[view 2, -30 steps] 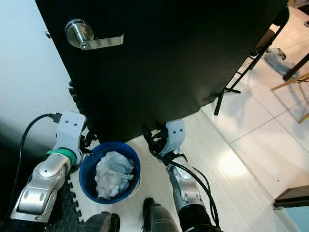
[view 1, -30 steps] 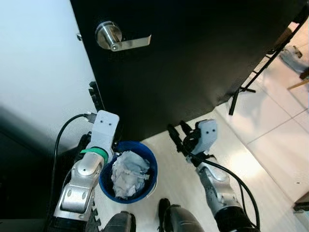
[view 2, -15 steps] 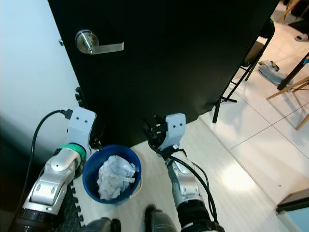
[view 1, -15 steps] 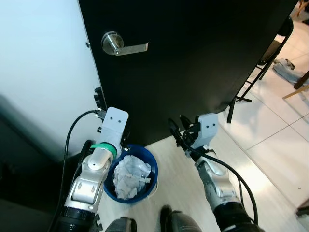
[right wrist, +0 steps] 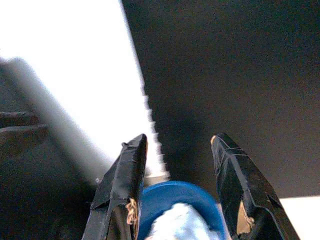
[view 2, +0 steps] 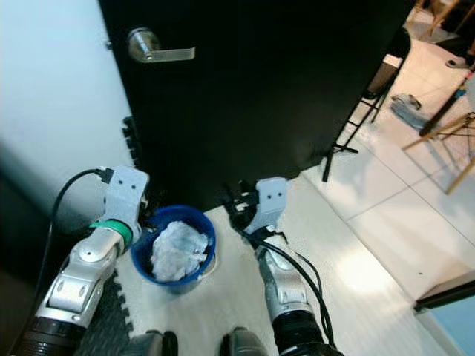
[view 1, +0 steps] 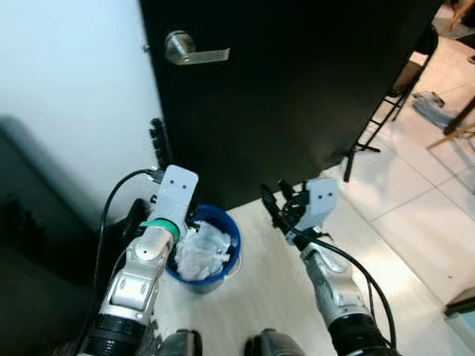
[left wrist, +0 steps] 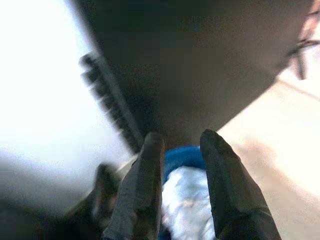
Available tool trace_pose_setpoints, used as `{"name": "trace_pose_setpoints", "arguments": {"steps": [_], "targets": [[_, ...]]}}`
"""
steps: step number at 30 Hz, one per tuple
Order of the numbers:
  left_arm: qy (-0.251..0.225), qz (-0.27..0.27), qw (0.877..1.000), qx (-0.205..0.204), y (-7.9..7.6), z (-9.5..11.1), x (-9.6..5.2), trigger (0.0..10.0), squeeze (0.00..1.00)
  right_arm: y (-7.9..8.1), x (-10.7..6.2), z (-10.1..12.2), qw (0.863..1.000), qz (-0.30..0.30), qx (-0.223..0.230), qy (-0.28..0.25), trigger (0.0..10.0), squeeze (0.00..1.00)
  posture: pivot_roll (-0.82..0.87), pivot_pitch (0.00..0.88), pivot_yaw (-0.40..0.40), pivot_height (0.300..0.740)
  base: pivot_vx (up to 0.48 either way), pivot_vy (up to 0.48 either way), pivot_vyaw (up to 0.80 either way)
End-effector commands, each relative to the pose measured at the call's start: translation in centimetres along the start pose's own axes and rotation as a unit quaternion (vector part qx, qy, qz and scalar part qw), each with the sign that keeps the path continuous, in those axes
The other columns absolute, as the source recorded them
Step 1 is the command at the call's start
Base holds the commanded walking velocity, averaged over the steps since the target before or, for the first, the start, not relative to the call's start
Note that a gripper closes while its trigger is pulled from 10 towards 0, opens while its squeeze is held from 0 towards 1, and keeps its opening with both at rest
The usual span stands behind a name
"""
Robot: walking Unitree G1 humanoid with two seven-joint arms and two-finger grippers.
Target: Clean up the room
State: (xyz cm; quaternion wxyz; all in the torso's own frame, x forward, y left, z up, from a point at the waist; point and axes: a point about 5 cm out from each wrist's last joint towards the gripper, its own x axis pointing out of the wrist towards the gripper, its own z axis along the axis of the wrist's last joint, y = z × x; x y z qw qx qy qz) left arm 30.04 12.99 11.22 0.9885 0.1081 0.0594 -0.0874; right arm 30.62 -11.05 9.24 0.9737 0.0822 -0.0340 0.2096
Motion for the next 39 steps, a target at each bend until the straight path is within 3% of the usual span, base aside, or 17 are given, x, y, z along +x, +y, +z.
{"name": "trace_pose_setpoints", "arguments": {"steps": [1,5,39], "targets": [[0.007,-0.006,1.0,-0.001,-0.48,-0.54,-0.09,10.0,0.0,-0.43,-0.48,-0.31,1.0,-0.011,0.001,0.009,10.0,0.0,-0.01,0.039,0.032,0.74,-0.27,0.0,0.0],[0.006,-0.007,1.0,0.0,-0.45,-0.54,-0.01,10.0,0.0,-0.44,-0.44,-0.35,1.0,-0.013,0.004,0.009,10.0,0.0,-0.01,0.036,0.035,0.74,-0.269,0.0,0.0],[-0.002,-0.012,1.0,0.0,-0.46,-0.36,0.47,10.0,0.0,-1.14,-0.35,-0.36,0.999,-0.033,0.018,0.014,10.0,0.0,-0.01,0.026,0.04,0.74,-0.264,0.0,-0.8]]}}
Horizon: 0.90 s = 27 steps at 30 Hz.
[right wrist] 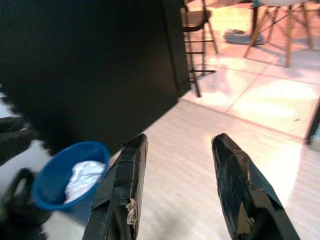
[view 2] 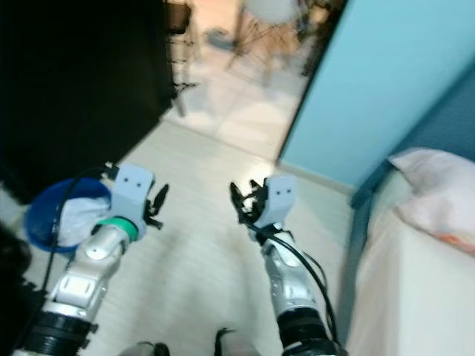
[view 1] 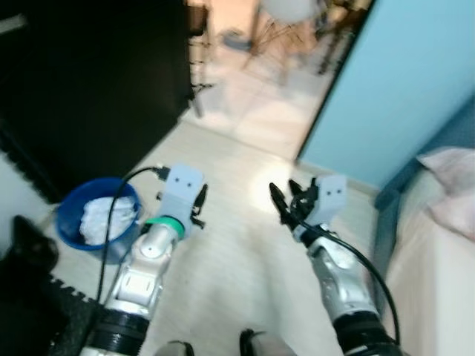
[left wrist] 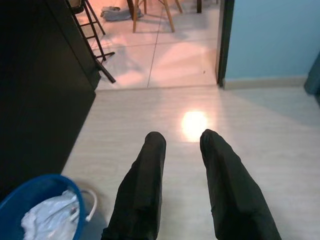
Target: Clean up the room
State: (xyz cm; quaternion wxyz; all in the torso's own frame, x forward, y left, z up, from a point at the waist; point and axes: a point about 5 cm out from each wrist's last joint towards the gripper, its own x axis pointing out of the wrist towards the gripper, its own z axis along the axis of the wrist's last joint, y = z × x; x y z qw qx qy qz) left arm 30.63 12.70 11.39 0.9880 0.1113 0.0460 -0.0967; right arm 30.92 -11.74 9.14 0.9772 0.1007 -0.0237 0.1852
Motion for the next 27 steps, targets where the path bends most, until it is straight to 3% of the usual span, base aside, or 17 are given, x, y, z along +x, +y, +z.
{"name": "trace_pose_setpoints", "arguments": {"steps": [1,27], "targets": [[0.012,-0.004,1.0,-0.005,-0.34,-0.64,-0.14,10.0,0.0,-0.4,-0.32,-0.36,1.0,-0.008,-0.001,0.01,10.0,0.0,-0.01,0.026,0.04,0.74,-0.27,0.0,-0.8],[0.011,-0.007,1.0,-0.005,-0.53,-0.69,-0.07,10.0,0.0,-0.65,-0.22,-0.46,1.0,-0.011,-0.008,0.016,10.0,0.0,-0.01,0.018,0.039,0.74,-0.267,0.0,-0.8]]}}
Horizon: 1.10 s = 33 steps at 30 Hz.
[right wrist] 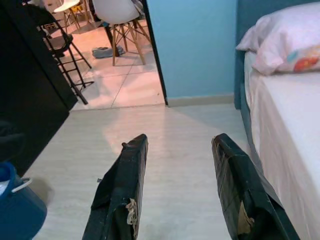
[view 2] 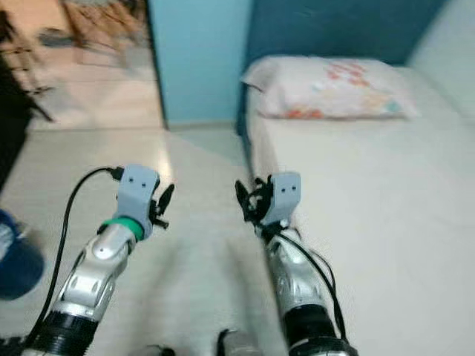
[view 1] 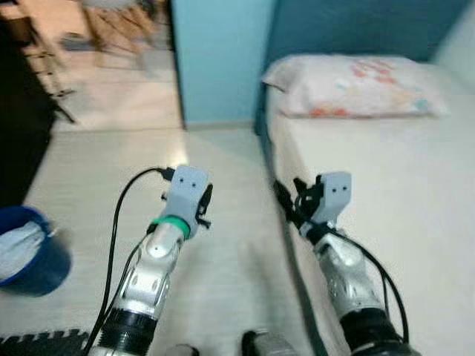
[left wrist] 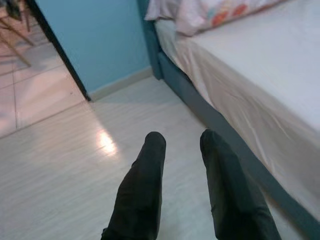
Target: Clean up the room
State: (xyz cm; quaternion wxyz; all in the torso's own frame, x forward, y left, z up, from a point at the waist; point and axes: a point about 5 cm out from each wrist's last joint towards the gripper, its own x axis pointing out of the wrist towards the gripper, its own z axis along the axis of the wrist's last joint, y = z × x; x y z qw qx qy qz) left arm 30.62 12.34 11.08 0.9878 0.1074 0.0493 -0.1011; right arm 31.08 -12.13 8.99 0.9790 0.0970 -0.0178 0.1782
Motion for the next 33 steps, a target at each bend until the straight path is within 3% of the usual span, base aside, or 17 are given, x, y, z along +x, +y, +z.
{"name": "trace_pose_setpoints", "arguments": {"steps": [1,4,11,30,33], "targets": [[0.008,-0.002,1.0,-0.001,-0.12,-0.47,-0.15,10.0,0.0,-0.21,-0.2,-0.39,1.0,-0.003,-0.005,0.01,10.0,0.0,-0.01,0.018,0.039,0.74,-0.244,0.0,-0.8],[0.01,0.0,1.0,-0.004,-0.12,-0.48,-0.06,10.0,0.0,-0.26,-0.13,-0.39,1.0,-0.004,-0.006,0.011,10.0,0.0,-0.01,0.013,0.039,0.74,0.0,0.0,-0.8],[0.009,0.003,1.0,-0.022,-0.26,-0.12,0.33,10.0,0.0,-0.35,0.01,-0.32,1.0,-0.006,-0.006,0.011,10.0,0.0,-0.01,0.008,0.042,0.74,0.0,0.0,0.0],[0.001,0.001,1.0,-0.025,-0.47,0.29,0.6,10.0,0.0,-0.45,0.12,-0.25,1.0,-0.012,0.0,0.007,10.0,0.0,-0.02,0.01,0.05,0.74,0.0,0.0,-0.13],[0.0,0.0,1.0,-0.025,-0.5,0.32,0.65,10.0,0.0,-0.46,0.13,-0.24,1.0,-0.013,0.0,0.006,10.0,0.0,-0.02,0.011,0.051,0.74,0.0,0.0,-0.8]]}}
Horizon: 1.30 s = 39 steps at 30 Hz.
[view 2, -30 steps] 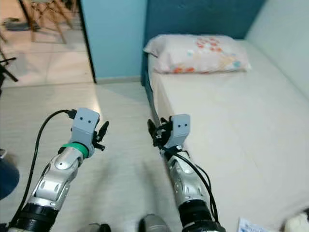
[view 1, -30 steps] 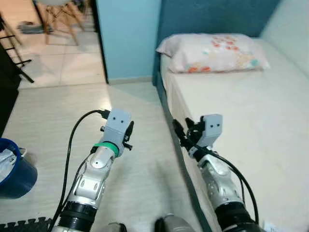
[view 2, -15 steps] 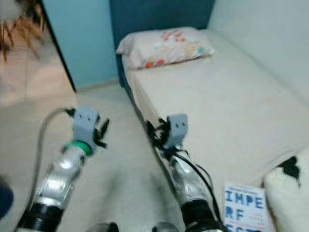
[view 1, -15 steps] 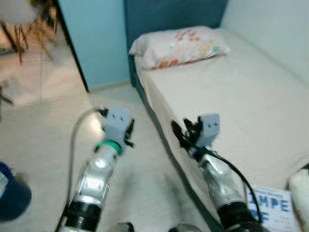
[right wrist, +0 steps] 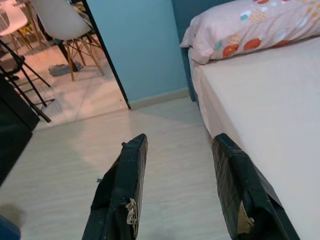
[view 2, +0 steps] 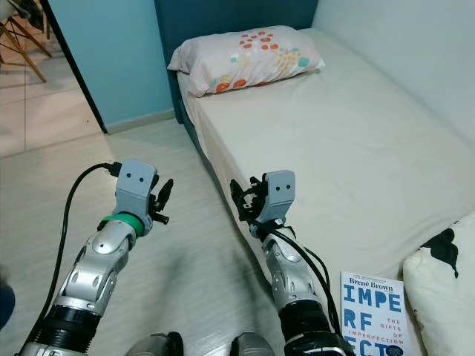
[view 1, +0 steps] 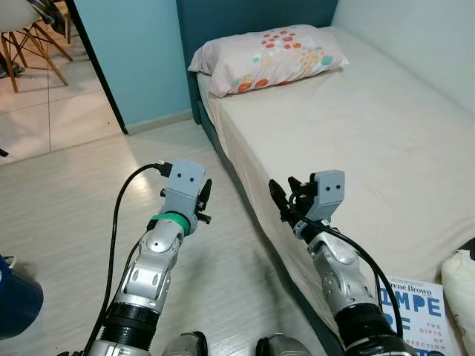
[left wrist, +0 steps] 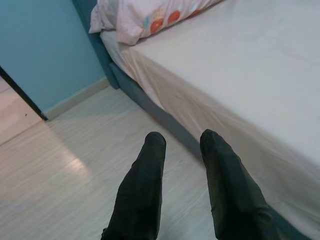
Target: Clean up the room
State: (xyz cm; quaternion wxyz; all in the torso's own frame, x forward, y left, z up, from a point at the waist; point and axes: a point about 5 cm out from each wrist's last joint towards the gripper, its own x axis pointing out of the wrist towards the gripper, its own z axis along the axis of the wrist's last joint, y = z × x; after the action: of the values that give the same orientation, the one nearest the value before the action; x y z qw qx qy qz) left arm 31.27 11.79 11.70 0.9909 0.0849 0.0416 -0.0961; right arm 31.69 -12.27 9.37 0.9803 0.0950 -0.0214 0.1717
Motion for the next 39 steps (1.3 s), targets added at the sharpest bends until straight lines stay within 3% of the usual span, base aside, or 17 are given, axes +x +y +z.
{"name": "trace_pose_setpoints", "arguments": {"steps": [1,10,39], "targets": [[0.009,-0.006,1.0,-0.003,-0.24,-0.45,-0.02,10.0,0.0,-0.21,-0.43,-0.63,1.0,-0.008,0.003,0.01,10.0,0.0,-0.02,0.011,0.05,0.74,0.0,0.0,0.0],[0.009,-0.008,1.0,-0.004,-0.34,-0.45,0.01,10.0,0.0,-0.31,-0.4,-0.49,1.0,-0.012,-0.007,0.007,10.0,0.0,-0.02,0.014,0.049,0.74,0.0,0.0,0.0],[0.008,-0.013,1.0,-0.008,-0.71,-0.47,0.02,10.0,0.0,-0.41,-0.45,-0.54,1.0,-0.011,-0.005,0.012,10.0,0.0,-0.02,0.016,0.046,0.74,0.0,0.0,-0.8]]}}
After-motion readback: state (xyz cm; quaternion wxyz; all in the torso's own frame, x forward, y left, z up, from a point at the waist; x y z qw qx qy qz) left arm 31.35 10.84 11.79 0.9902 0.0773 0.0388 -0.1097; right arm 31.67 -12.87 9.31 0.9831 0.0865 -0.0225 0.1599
